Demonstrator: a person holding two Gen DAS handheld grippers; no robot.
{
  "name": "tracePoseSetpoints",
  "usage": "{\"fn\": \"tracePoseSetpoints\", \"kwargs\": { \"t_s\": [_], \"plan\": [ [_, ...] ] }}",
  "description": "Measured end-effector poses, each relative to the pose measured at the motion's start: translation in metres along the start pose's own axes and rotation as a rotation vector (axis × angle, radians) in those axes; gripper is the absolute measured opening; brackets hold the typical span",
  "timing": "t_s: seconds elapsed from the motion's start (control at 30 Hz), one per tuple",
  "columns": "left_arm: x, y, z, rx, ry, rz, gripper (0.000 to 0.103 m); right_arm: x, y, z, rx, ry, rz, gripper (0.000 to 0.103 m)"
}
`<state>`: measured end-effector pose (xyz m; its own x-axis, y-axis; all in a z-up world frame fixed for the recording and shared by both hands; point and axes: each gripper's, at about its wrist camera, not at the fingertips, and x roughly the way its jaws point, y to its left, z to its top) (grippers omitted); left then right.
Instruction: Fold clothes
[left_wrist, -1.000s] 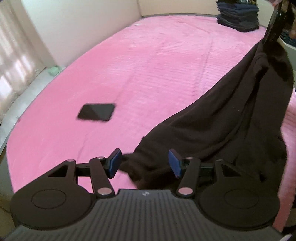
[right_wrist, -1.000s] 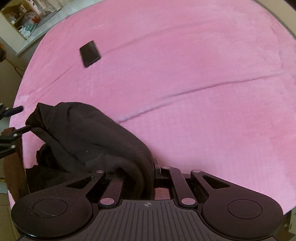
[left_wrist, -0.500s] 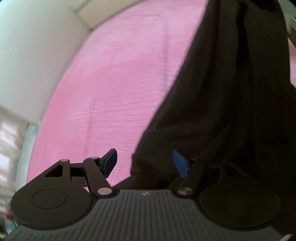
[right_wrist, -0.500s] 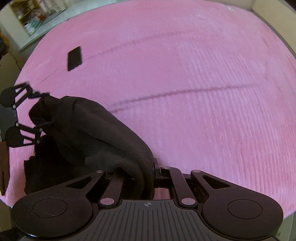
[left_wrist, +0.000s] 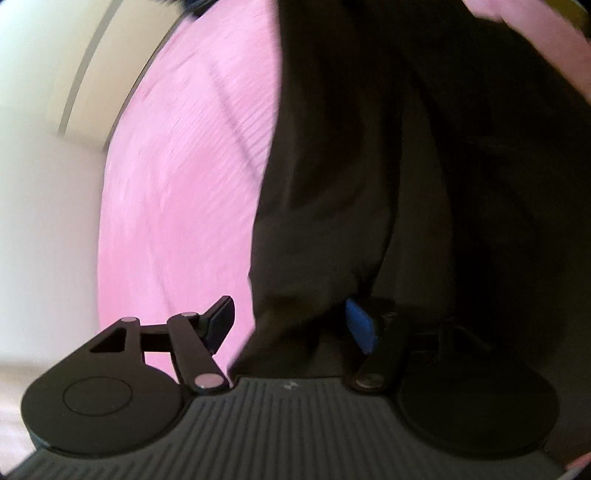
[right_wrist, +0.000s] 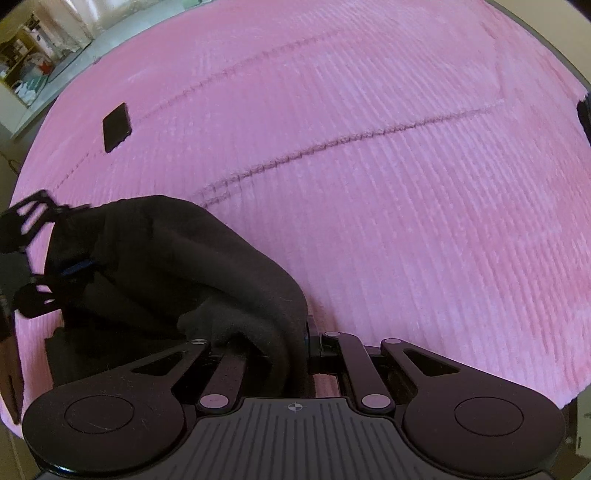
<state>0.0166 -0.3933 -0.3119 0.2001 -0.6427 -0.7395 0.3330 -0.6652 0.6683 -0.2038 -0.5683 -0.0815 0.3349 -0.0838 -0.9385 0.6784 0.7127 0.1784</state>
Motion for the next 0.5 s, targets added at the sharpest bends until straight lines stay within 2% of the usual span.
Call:
{"fn": "tracePoseSetpoints", "kwargs": {
  "t_s": [0.07, 0.1, 0.13, 0.17, 0.23, 0.33, 0.43, 0.5],
  "plan": [
    [0.013, -0.005, 0.003, 0.044, -0.002, 0.012, 0.057, 0.010, -0.007, 0.003, -0.009, 0.001, 0.008, 0.006],
    [0.018, -0.005, 0.004, 0.045, 0.001, 0.014, 0.040, 0.012, -0.011, 0.004, -0.010, 0.000, 0.015, 0.006],
    [0.021, 0.000, 0.005, 0.016, 0.014, -0.004, 0.017, 0.013, -0.014, 0.005, -0.010, -0.001, 0.023, 0.006],
    [0.022, 0.009, 0.006, -0.026, 0.029, -0.021, 0.008, 0.014, -0.017, 0.005, -0.013, -0.001, 0.030, 0.006],
    [0.009, 0.033, 0.003, -0.172, 0.029, -0.018, 0.005, 0.014, -0.019, 0.011, -0.027, -0.001, 0.051, 0.006],
    [-0.028, 0.092, -0.010, -0.487, 0.044, 0.016, 0.004, -0.002, -0.013, 0.026, -0.097, -0.051, 0.069, 0.006],
    [-0.076, 0.147, -0.030, -0.729, 0.039, 0.089, 0.004, -0.037, -0.002, 0.039, -0.169, -0.173, 0.049, 0.005],
    [-0.111, 0.177, -0.044, -0.853, 0.023, 0.148, 0.003, -0.060, 0.006, 0.020, -0.185, -0.230, 0.032, 0.005]
  ]
}}
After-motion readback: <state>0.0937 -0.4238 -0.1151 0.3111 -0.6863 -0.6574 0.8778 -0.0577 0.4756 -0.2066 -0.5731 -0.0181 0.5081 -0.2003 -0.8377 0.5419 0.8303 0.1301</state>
